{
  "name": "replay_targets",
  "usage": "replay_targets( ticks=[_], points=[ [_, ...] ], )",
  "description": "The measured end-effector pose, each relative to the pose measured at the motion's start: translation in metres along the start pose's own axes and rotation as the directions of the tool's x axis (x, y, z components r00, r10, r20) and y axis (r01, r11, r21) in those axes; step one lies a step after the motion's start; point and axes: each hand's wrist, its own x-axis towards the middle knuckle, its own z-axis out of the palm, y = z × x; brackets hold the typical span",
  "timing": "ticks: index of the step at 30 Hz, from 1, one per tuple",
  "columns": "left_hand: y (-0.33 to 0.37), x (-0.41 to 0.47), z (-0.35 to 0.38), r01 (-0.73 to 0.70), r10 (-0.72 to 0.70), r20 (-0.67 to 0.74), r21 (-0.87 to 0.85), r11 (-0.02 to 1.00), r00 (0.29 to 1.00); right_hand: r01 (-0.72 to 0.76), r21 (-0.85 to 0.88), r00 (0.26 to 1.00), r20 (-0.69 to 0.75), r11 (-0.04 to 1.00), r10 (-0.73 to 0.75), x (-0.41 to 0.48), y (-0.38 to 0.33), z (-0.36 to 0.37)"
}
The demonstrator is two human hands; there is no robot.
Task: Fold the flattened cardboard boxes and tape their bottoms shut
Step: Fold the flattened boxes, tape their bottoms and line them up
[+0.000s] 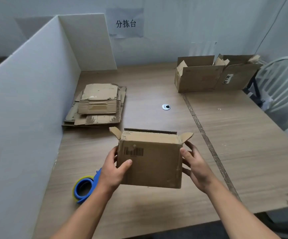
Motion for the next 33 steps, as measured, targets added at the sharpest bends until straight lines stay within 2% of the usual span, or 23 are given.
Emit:
replay_targets(
  ticks=[2,5,9,12,14,15,17,18,20,22,25,28,30,31,33],
  points=[
    [-0.009,0.000,-0.004,0.041,-0.041,-0.017,-0.020,0.999,0.999,-0.014,0.017,1.000,0.006,1.000,0.014,-0.003,0.002,-0.002],
    [-0.021,-0.001,-0.011,0.077,-0.073,0.055,-0.060,0.995,0.996,-0.020,0.017,0.998,-0.057,1.000,0.021,-0.005,0.010,-0.002],
    [-0.029,-0.010,-0.017,0.162,-0.160,0.129,-0.009,0.987,0.979,0.041,-0.096,0.996,-0.071,0.995,-0.047,-0.008,0.032,-0.010],
    [-0.032,-0.011,-0.019,0.185,-0.185,-0.013,-0.005,0.983,0.983,0.101,-0.363,0.990,-0.056,0.926,-0.130,-0.013,0.034,-0.013],
    [-0.029,-0.009,-0.019,0.101,-0.073,-0.153,0.185,0.977,0.985,0.117,-0.562,0.982,-0.057,0.819,-0.180,-0.012,0.026,-0.011],
    [-0.025,-0.008,-0.018,0.027,0.027,-0.176,0.300,0.954,0.984,0.124,-0.629,0.981,-0.041,0.767,-0.192,-0.010,0.021,-0.008],
    [-0.020,-0.004,-0.017,-0.148,0.218,-0.098,0.470,0.870,0.971,0.120,-0.721,0.984,-0.006,0.683,-0.179,-0.004,0.011,-0.003],
    [-0.019,-0.002,-0.017,-0.200,0.253,-0.030,0.528,0.826,0.967,0.109,-0.756,0.986,-0.002,0.645,-0.169,0.001,0.007,-0.001],
    [-0.018,0.002,-0.013,-0.228,0.227,0.085,0.636,0.737,0.970,0.084,-0.824,0.987,-0.009,0.561,-0.162,0.010,0.000,0.003],
    [-0.016,0.004,-0.007,-0.212,0.159,0.142,0.729,0.651,0.977,0.098,-0.885,0.986,0.023,0.456,-0.167,0.019,-0.007,0.006],
    [-0.011,0.006,-0.002,-0.205,0.158,0.132,0.701,0.683,0.979,0.139,-0.914,0.986,0.095,0.382,-0.134,0.033,-0.022,0.013],
    [-0.009,0.005,-0.004,-0.193,0.134,0.140,0.639,0.745,0.981,0.111,-0.915,0.994,0.101,0.389,-0.046,0.041,-0.036,0.017],
    [-0.011,0.002,-0.007,-0.214,0.136,0.171,0.614,0.760,0.976,0.070,-0.896,0.996,0.089,0.438,0.022,0.044,-0.041,0.018],
    [-0.013,0.000,-0.009,-0.237,0.144,0.198,0.607,0.758,0.970,0.052,-0.903,0.995,0.082,0.427,0.052,0.045,-0.042,0.018],
    [-0.019,-0.002,-0.014,-0.305,0.172,0.270,0.595,0.744,0.947,0.073,-0.950,0.990,0.105,0.304,0.089,0.049,-0.038,0.018]
  ],
)
